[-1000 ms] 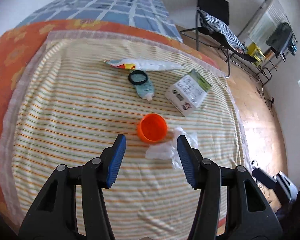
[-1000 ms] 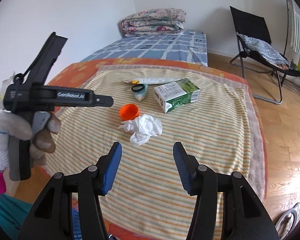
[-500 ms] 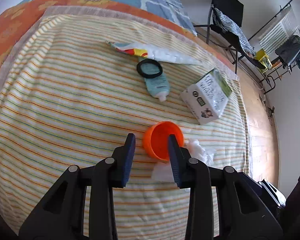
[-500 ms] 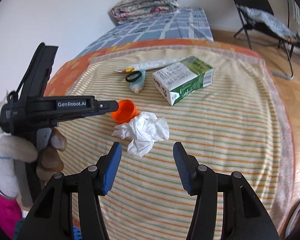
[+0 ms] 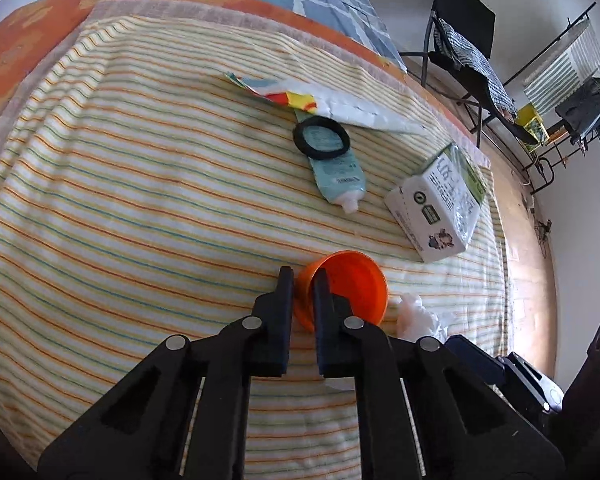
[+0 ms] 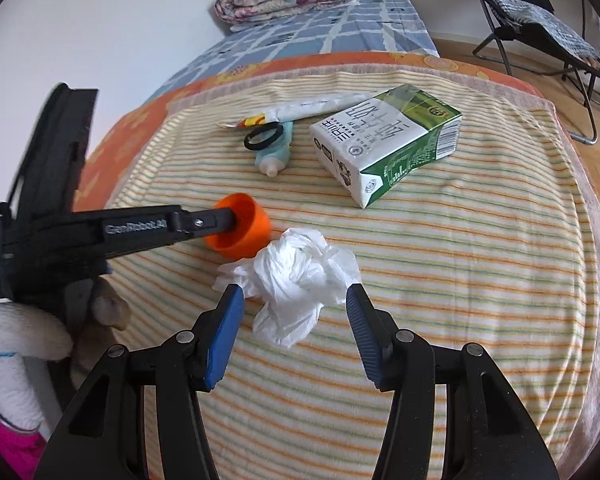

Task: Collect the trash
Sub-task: 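Grasp the orange cap with the left gripper while the right gripper closes on the crumpled tissue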

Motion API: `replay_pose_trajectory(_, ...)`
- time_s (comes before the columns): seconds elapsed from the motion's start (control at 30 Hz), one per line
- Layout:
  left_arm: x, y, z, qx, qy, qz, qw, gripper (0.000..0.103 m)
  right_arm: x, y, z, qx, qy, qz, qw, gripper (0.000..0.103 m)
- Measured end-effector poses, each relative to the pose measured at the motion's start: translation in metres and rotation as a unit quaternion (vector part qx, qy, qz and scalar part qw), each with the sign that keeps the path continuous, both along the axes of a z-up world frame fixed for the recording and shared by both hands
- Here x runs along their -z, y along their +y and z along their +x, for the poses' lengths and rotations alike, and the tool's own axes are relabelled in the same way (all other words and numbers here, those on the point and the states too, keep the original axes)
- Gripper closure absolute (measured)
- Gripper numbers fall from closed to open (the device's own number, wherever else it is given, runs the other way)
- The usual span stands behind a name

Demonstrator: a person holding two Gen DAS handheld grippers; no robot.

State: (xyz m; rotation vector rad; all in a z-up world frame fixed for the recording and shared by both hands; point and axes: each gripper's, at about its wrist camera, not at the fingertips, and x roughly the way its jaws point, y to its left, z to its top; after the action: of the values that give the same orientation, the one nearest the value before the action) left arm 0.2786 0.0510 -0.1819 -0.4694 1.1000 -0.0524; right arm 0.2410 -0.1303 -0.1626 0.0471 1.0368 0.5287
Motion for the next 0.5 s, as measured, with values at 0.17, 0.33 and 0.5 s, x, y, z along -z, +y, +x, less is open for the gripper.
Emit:
replay_pose_trajectory(0.17, -0.001, 0.012, -0.003, -0.01, -0.002, 0.007, 0.9999, 0.096, 0.01, 0.003, 0.01, 0.007, 0.01, -0.004, 1.0, 0.051)
replay_pose_trajectory(0.33, -0.004, 0.021, -0.006, -0.016, -0.006, 0.013, 0.9998, 0.096, 0.014, 0.011, 0.015, 0.002, 0.013, -0.004, 1.0, 0.051)
replay_pose_trajectory(0.5, -0.012, 0.026, -0.013, -0.017, -0.012, 0.02, 0.9996, 0.096, 0.015, 0.019, 0.013, -0.015, 0.026, 0.008, 1.0, 0.063)
